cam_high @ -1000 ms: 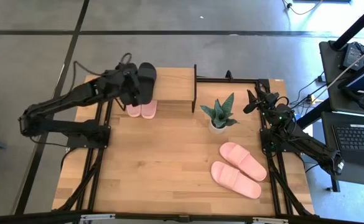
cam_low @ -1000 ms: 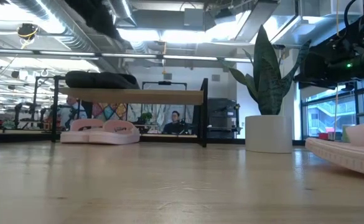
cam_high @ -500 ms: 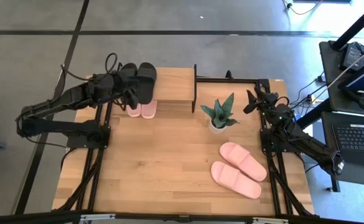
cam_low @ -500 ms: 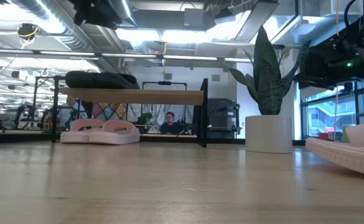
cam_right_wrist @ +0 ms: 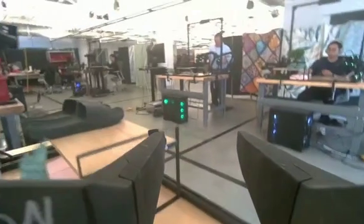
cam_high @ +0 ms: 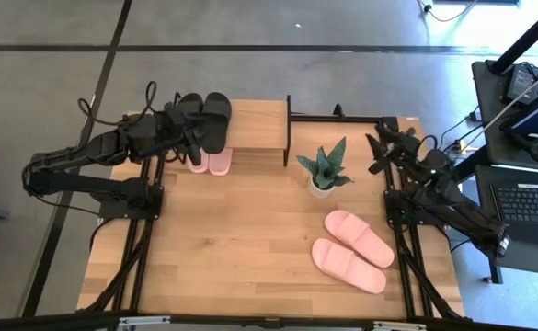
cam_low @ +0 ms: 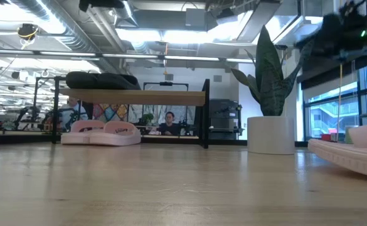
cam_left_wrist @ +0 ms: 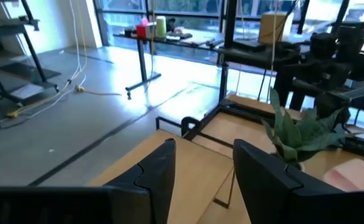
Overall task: Pick and place slides into the shelf
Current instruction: Put the pink slipper under the shelf
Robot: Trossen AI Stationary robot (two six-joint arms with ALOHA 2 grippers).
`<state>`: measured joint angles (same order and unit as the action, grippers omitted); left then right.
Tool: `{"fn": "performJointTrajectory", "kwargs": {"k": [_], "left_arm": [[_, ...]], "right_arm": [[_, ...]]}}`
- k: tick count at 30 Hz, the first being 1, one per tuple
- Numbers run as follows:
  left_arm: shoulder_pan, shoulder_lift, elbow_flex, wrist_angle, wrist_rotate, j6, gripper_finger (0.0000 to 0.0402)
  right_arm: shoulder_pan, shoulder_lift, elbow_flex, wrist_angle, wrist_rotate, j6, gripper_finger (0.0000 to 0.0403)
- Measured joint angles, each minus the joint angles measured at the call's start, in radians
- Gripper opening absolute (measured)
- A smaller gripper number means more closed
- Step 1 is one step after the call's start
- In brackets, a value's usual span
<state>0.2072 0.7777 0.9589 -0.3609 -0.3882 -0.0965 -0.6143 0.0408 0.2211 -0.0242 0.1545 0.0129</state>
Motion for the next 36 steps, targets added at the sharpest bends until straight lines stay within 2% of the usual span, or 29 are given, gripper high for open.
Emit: {"fn": "performJointTrajectory", "kwargs": {"k": [5, 9, 16, 22, 25, 29, 33, 36], "left_arm": [[-0.015, -0.065, -0.098, 0.078, 0.0, 0.028, 0.0151], [-0.015, -0.144, -0.218, 0.196, -0.001, 0.029, 0.0151], [-0.015, -0.285, -0.33, 0.21, 0.002, -0.005, 0.0151], [-0.014, -0.363, -0.364, 0.206, 0.012, -0.005, 0.0151], [-0.014, -0.381, -0.364, 0.177, 0.012, -0.005, 0.0151], [-0.014, -0.388, -0.364, 0.153, 0.013, -0.005, 0.0151], [-0.014, -0.388, -0.364, 0.111, 0.012, -0.005, 0.0151], [-0.014, -0.388, -0.364, 0.058, 0.012, -0.005, 0.0151]], "right_arm": [[0.042, 0.073, 0.181, -0.146, 0.0, -0.062, 0.02], [0.085, 0.186, 0.301, -0.176, -0.009, -0.106, 0.02], [0.2, 0.477, 0.532, -0.181, -0.052, -0.184, 0.02], [0.385, 0.771, 0.8, -0.237, -0.051, -0.276, 0.02], [0.491, 0.921, 0.945, -0.333, -0.032, -0.316, 0.02], [0.631, 1.102, 1.123, -0.552, 0.054, -0.337, 0.02], [0.766, 1.273, 1.257, -0.769, 0.136, -0.266, 0.02], [0.858, 1.39, 1.342, -0.883, 0.156, -0.198, 0.02]]}}
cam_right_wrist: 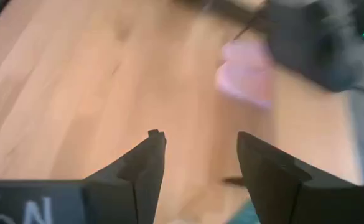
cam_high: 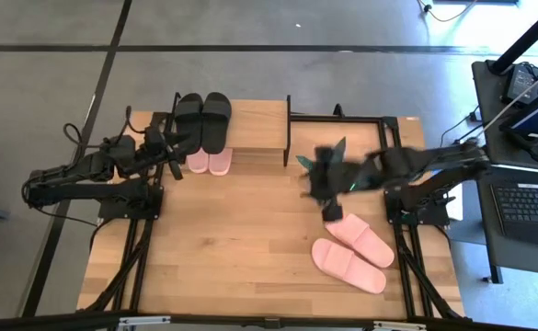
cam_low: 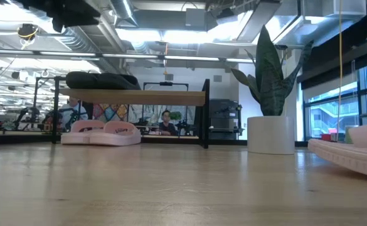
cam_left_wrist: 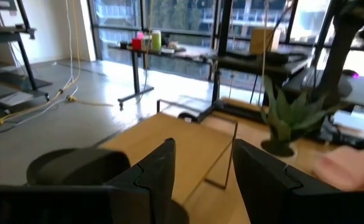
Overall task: Pick and place slides into the shelf
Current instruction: Put the pink slipper under the shelf
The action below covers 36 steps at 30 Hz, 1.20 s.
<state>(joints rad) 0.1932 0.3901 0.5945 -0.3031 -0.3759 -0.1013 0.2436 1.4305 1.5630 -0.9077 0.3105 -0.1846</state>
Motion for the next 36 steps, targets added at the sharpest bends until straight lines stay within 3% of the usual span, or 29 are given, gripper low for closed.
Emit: {"fn": "performJointTrajectory", "kwargs": {"k": [5, 12, 16, 26, 33, 36], "left_arm": [[0.0, 0.0, 0.0, -0.058, 0.0, 0.0, 0.0151], [0.0, 0.0, 0.0, -0.066, 0.0, 0.016, 0.0151], [0.0, 0.0, 0.0, -0.067, 0.0, 0.059, 0.0151], [0.0, 0.0, -0.001, -0.071, 0.0, 0.124, 0.0151], [0.0, 0.0, -0.001, -0.071, 0.0, 0.139, 0.0151], [0.0, 0.0, -0.001, -0.071, 0.0, 0.139, 0.0151]], "right_arm": [[0.123, 0.177, 0.147, -0.257, 0.008, 0.132, 0.02], [0.243, 0.358, 0.28, -0.668, 0.003, 0.461, 0.02], [0.304, 0.389, 0.254, -0.655, -0.054, 0.507, 0.02], [0.455, 0.408, 0.25, -0.662, -0.053, 0.718, 0.02], [0.527, 0.408, 0.153, -0.651, -0.05, 0.626, 0.02], [0.541, 0.409, 0.095, -0.58, -0.053, 0.667, 0.02]]}}
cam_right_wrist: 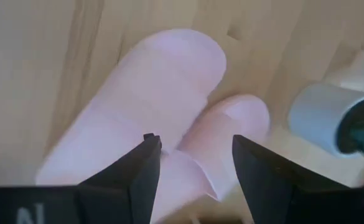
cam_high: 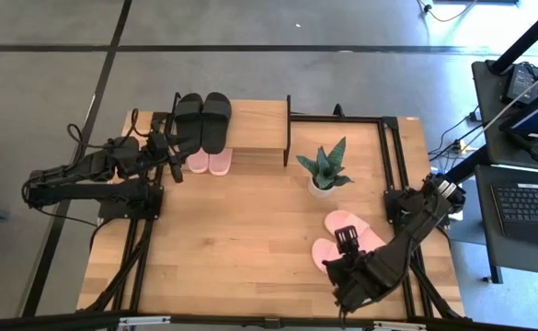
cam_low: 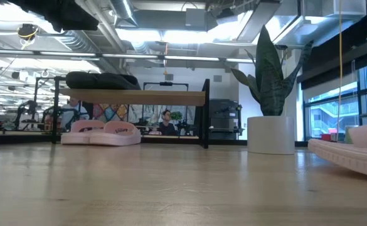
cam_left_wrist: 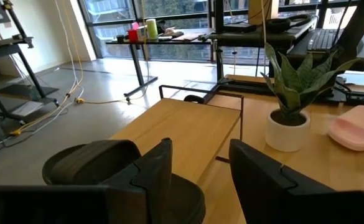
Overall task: Pick and place slides into the shelf
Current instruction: Put the pink slipper under the shelf
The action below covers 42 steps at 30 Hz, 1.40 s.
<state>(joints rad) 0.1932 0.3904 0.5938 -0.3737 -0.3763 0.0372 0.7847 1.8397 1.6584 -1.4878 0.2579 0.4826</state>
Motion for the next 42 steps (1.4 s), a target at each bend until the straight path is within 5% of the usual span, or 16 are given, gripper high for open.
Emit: {"fn": "performJointTrajectory", "kwargs": {"k": [6, 13, 38, 42], "left_arm": [[0.0, 0.0, 0.0, 0.0, 0.0, 0.0, 0.0151], [0.0, 0.0, 0.0, -0.001, 0.0, -0.001, 0.0151], [0.0, 0.002, 0.0, 0.0, 0.0, -0.034, 0.0151], [0.0, 0.002, 0.0, 0.0, 0.0, -0.035, 0.0151]], "right_arm": [[0.006, 0.0, -0.115, 0.068, -0.013, 0.032, 0.02], [0.051, 0.0, -0.233, 0.185, -0.162, 0.036, 0.02], [0.064, -0.003, -0.433, 0.401, 0.038, 0.034, 0.0199], [0.049, -0.003, -0.437, 0.409, 0.057, 0.033, 0.0172]]}}
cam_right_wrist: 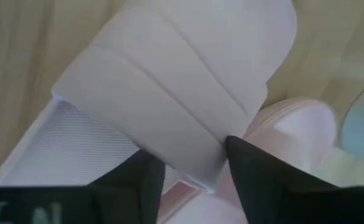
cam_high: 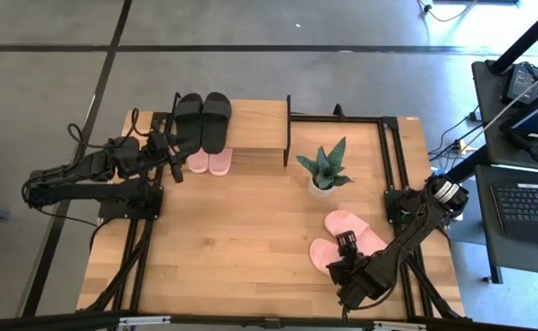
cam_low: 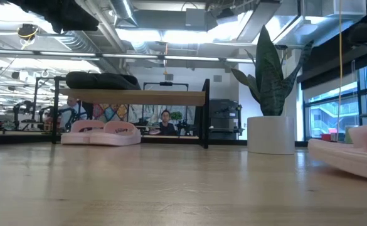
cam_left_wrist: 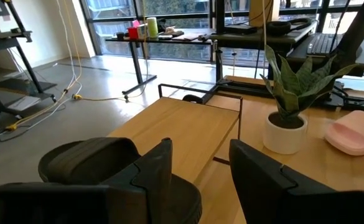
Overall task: Pick and place slides into the shelf
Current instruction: Put the pink slipper under the shelf
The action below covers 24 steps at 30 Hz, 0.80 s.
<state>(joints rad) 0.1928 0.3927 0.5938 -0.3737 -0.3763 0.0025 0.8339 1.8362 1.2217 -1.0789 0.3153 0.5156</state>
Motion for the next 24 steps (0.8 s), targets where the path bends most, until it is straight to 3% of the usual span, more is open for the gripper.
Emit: {"fn": "performJointTrajectory", "kwargs": {"k": [9, 17, 24], "left_arm": [[0.0, 0.0, 0.0, 0.0, 0.0, 0.0, 0.0151], [0.0, 0.0, 0.0, 0.0, 0.0, -0.001, 0.0151], [0.0, 0.0, 0.0, 0.0, 0.0, -0.002, 0.0151]], "right_arm": [[-0.043, 0.0, 0.0, 0.046, 0.013, 0.004, 0.0021], [-0.082, 0.0, 0.002, 0.064, -0.027, 0.213, 0.0015], [-0.138, 0.006, 0.074, 0.042, -0.048, 0.241, 0.0014]]}}
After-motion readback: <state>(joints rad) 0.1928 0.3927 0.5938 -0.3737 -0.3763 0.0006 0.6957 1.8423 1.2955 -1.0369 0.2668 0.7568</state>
